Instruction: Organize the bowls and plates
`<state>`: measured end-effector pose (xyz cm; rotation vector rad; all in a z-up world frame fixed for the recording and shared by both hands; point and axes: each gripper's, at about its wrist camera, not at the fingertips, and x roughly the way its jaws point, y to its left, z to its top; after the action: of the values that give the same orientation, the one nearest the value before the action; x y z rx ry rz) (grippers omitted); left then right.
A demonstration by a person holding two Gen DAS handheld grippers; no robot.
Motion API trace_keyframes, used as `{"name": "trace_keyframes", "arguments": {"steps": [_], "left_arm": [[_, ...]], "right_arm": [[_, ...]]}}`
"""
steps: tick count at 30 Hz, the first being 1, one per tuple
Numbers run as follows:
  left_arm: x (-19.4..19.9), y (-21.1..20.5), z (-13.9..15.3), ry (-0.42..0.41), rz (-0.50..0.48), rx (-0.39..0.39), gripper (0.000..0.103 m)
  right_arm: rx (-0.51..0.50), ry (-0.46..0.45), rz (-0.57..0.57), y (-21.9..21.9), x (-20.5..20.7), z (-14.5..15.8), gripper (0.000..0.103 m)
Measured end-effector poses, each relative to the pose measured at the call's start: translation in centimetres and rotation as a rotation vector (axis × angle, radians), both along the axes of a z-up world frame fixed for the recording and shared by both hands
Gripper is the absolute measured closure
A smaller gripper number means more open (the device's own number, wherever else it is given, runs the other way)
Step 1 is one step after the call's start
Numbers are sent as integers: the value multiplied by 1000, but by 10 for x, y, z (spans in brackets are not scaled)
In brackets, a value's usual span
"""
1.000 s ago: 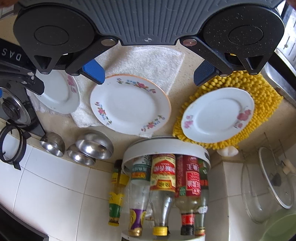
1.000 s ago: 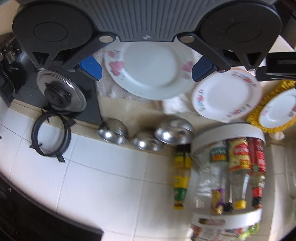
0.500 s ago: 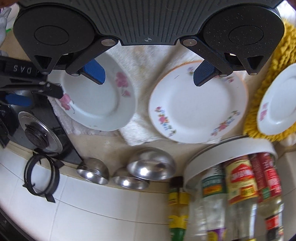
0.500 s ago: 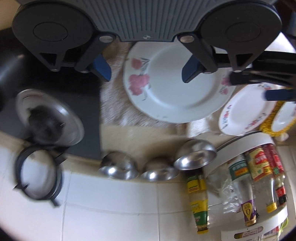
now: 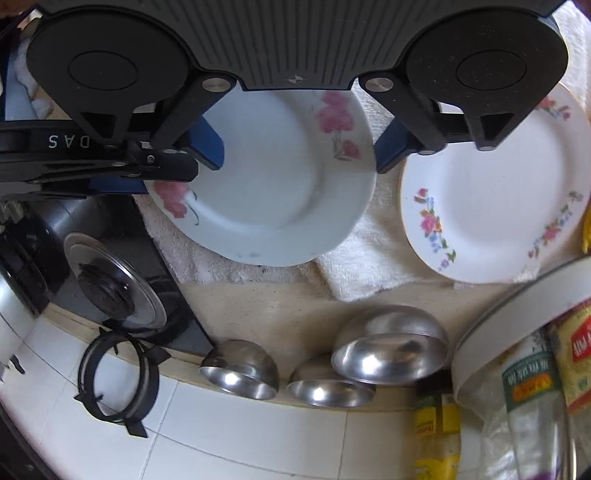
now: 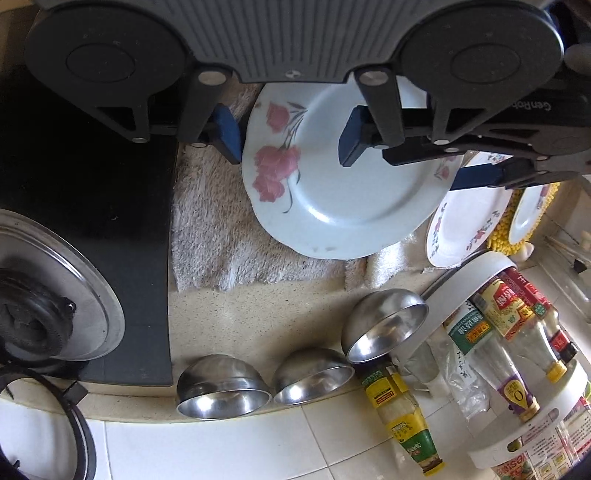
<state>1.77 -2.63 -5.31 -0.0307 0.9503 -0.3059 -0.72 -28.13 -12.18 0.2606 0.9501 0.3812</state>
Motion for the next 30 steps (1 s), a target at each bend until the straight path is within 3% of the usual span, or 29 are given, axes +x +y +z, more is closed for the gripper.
{"name": "trace_keyframes", "arguments": {"steps": [4,12,16,22,30], "left_arm": [[3,-4,2,5,15,0,9],[8,-18,15,-38,1,-8,9],[10,-19,14,-28,6,-17,11],[1,8,28,-79,122,8,8],[-21,76,34,-77,374,60,5]], "right_arm": [[31,34,-1,-10,3,4,41],[33,19,-9,-28,9,19,41],[-8,-68,-24,-33,10,30,41],[-6,-134,41,-21,22,41,41],[15,-139,247,51,42,43,41]]}}
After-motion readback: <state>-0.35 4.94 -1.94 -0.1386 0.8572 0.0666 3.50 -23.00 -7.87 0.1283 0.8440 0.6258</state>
